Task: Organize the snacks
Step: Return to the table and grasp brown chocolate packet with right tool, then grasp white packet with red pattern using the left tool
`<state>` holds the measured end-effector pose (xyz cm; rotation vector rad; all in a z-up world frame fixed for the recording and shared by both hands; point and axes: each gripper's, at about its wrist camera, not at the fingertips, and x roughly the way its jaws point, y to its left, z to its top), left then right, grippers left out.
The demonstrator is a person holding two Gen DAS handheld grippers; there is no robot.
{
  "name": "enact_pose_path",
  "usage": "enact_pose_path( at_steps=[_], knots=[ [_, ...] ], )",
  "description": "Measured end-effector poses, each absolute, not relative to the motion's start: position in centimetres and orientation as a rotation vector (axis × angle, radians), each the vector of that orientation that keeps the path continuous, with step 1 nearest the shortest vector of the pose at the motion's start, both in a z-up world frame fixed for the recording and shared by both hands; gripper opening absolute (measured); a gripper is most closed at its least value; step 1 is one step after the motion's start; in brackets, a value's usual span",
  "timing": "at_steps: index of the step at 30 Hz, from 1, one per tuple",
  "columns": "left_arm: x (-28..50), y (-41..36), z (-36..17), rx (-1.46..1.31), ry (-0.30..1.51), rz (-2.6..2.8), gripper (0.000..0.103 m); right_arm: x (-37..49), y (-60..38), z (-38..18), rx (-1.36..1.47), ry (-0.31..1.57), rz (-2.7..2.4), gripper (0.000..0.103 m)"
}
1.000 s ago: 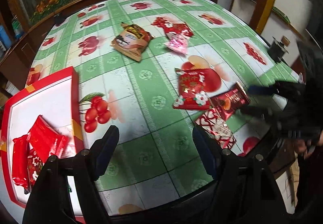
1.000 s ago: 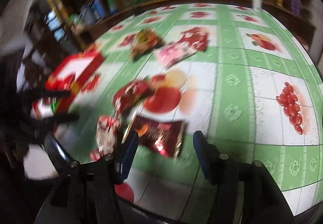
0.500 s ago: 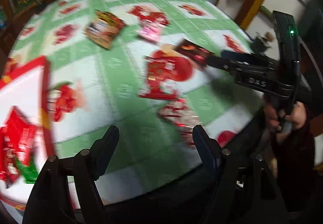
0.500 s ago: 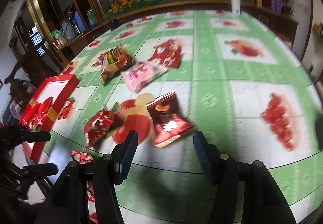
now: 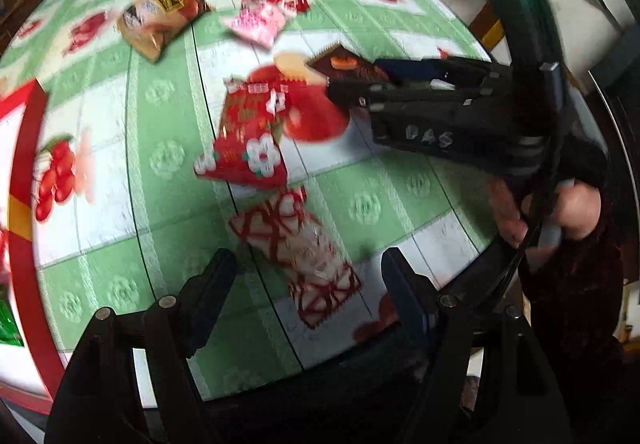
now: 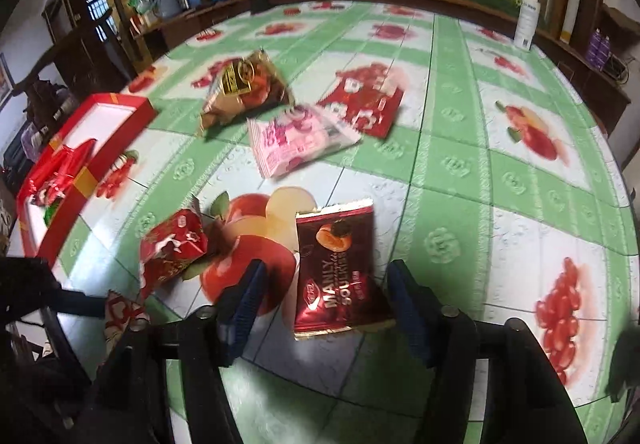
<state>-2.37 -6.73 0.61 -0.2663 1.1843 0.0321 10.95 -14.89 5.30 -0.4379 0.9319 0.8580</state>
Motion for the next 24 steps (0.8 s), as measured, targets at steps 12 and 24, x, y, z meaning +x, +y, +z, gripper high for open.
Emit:
enact_pose_path(
  at_steps=[12,24],
  knots=[
    [-2.8,-5.0,0.4,-0.116,1.119,0.105,0.052,10.6,-17.5,5.4,-0.347,0.941,0.807,0.043],
    [-5.2,-1.6,0.4,-0.17,1.07,0.063,0.027,6.3,-16.4,5.7,-0.394,0.928,0.857,0.038]
  ],
)
